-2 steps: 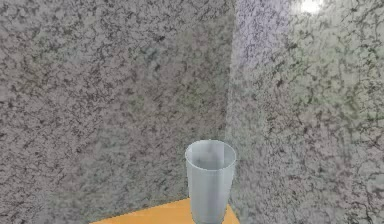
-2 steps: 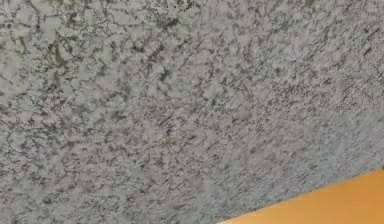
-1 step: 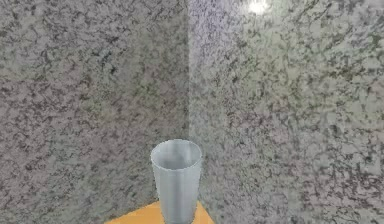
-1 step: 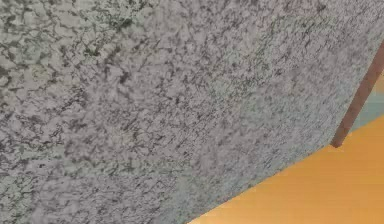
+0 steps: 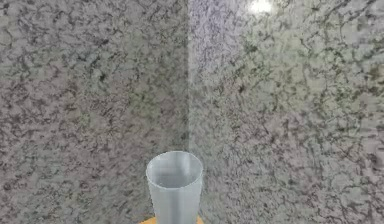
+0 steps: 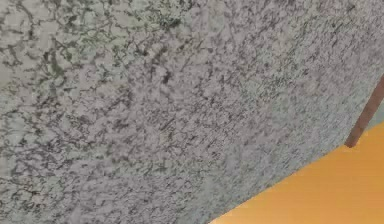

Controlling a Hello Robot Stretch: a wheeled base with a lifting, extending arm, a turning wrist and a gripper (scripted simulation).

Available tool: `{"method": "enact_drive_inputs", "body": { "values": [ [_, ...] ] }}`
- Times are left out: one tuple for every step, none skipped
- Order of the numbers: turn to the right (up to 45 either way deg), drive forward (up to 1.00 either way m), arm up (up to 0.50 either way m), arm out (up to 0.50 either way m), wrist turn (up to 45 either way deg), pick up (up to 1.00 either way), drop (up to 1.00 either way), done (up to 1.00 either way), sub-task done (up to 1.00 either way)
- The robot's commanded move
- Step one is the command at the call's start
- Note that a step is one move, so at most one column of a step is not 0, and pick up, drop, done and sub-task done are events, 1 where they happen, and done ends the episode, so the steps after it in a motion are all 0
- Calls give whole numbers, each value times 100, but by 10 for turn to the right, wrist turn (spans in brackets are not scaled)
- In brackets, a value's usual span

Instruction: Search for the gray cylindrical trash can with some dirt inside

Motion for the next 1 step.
{"method": "enact_drive_inputs", "body": {
  "values": [
    [0,0,0,0,0,0,0,100,0]
  ]
}}
